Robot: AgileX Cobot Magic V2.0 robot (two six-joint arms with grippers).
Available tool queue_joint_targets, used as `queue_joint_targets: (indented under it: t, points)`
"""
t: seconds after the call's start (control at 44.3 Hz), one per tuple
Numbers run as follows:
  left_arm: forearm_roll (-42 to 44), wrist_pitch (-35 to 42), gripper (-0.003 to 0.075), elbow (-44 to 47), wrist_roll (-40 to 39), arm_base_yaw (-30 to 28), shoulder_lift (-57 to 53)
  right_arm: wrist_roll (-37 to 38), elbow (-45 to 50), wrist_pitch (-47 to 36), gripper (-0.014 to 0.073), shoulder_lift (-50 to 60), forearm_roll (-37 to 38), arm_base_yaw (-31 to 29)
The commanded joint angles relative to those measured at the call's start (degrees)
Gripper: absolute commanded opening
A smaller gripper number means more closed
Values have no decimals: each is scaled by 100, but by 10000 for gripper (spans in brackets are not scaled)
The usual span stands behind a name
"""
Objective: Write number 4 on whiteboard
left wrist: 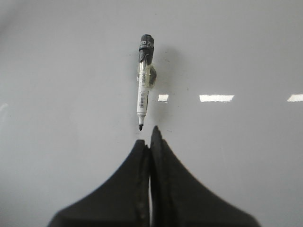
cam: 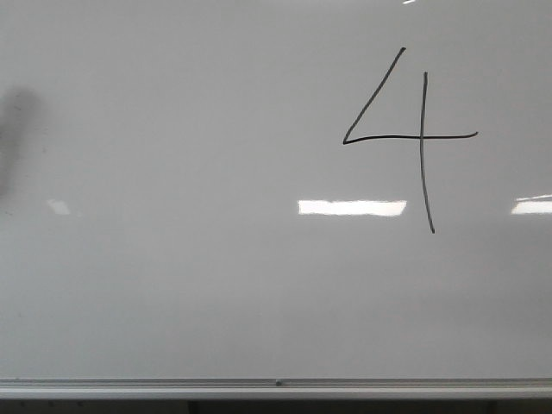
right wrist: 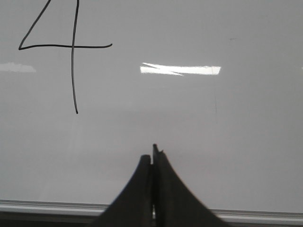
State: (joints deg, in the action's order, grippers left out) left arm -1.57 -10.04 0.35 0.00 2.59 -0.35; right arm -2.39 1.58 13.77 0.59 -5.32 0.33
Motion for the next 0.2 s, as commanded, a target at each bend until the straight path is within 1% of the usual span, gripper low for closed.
queue_joint_targets:
  t: [0.0,0.181]
  points:
    - [-41,501,-20,33,-82,-2,-76,-21,-86,-410,-105,108,-17,-40]
    - [-41,501,-20,33,-82,-2,-76,-21,-86,-410,-105,108,-17,-40]
